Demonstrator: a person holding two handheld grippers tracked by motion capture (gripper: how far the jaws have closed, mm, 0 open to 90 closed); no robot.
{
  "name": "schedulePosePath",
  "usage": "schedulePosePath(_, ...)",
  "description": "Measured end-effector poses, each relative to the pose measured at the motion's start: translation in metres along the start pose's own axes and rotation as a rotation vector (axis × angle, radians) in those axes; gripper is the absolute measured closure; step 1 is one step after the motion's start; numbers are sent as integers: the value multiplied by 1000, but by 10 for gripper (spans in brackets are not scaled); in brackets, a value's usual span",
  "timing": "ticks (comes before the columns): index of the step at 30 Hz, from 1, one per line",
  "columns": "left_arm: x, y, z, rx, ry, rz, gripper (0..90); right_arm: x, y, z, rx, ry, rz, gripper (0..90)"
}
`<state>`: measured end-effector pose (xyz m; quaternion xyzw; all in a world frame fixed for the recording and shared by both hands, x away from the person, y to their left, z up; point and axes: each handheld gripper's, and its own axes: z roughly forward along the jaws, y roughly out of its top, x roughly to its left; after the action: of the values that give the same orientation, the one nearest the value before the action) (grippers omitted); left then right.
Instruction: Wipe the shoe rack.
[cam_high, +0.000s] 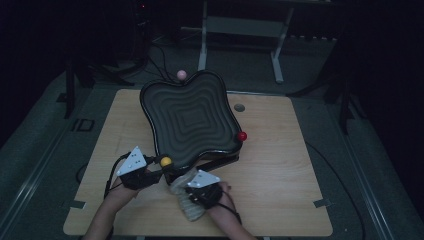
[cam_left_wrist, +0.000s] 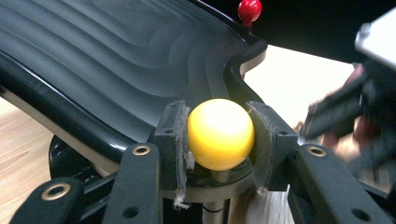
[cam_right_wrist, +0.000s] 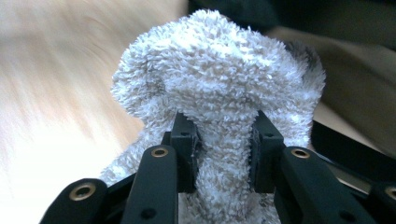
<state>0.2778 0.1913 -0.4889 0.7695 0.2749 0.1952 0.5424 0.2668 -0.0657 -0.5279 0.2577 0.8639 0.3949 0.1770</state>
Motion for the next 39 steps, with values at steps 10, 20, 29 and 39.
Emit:
schedulePosePath(10, 3, -1, 0, -10, -23, -16, 593, -110, -48, -42, 71, -307, 200, 688)
schedulePosePath(20, 4, -1, 1, -10, -27, -6, 594, -135, -51, -26, 118, -350, 241, 683)
schedulePosePath(29, 6, -1, 0, -10, -39, 3, 595, -152, -43, -36, 63, -398, 302, 681)
schedulePosePath(39, 9, -2, -1, -12, -48, 3, 595, -146, -36, -35, 43, -360, 286, 678)
